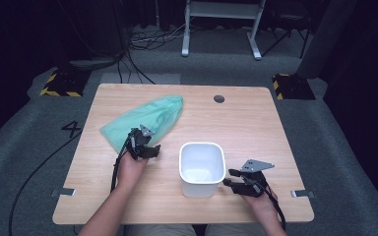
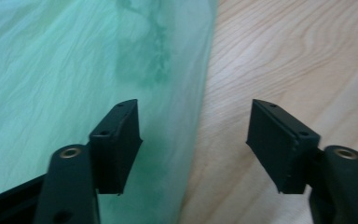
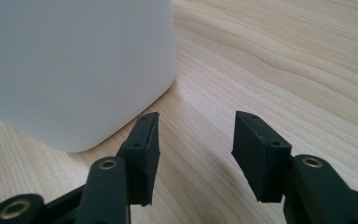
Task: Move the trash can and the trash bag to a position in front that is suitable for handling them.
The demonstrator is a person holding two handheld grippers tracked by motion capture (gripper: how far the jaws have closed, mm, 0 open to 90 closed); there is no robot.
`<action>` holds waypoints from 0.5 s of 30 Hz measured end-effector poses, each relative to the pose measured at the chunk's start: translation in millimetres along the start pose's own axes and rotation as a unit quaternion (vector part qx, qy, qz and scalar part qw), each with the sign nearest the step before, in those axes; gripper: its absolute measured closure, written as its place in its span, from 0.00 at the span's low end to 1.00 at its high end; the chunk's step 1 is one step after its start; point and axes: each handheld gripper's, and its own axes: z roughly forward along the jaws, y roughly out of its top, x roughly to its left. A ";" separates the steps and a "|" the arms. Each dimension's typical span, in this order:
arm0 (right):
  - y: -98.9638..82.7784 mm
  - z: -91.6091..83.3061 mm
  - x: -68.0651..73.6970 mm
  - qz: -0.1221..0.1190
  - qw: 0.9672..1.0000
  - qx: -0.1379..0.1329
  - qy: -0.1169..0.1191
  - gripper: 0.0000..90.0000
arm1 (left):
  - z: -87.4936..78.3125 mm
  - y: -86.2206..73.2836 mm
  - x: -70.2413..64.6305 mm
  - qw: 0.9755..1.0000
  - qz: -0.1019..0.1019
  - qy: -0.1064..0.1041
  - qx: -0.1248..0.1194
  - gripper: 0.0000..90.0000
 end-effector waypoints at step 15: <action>-1.7 1.9 0.9 0.001 1.000 0.001 0.013 0.59 | -16.3 -15.9 -4.5 1.000 0.000 -0.021 0.012 1.00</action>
